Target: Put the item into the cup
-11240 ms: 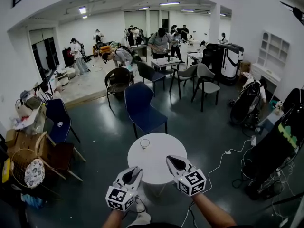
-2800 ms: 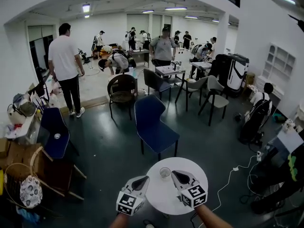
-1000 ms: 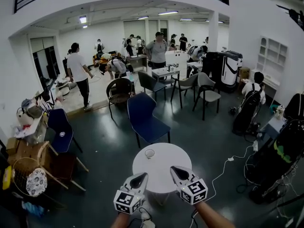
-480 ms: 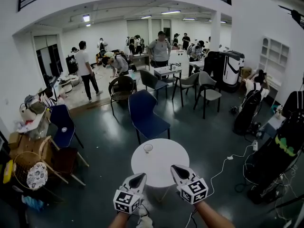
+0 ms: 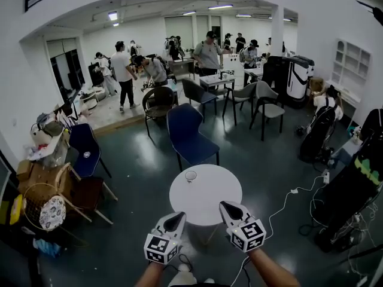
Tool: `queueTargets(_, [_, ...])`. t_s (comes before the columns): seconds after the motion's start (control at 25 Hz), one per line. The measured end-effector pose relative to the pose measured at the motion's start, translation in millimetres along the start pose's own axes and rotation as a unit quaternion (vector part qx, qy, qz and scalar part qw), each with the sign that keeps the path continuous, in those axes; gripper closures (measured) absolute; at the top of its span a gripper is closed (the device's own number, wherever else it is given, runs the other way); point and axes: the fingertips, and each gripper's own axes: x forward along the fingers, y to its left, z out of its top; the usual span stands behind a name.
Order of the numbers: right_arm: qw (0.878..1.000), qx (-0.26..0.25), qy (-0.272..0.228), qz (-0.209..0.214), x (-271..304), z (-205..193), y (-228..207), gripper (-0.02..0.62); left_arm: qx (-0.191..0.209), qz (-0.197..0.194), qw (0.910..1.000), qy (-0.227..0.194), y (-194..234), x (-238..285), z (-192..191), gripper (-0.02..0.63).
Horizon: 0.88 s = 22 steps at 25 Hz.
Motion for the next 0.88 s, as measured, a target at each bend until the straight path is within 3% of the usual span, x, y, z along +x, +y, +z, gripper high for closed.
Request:
queueTargets(0.44, [1.000, 0.015, -0.009, -0.006, -4, 11, -4, 0.578, 0.001, 0.006, 1.0000, 0.002, -1, -2, 9, 0.591])
queueTargets(0.88, [1.000, 0.000, -0.016, 0.017, 7, 32, 21, 0.578, 0.011, 0.007, 0.9998, -0.013, 7, -7, 36, 0.591])
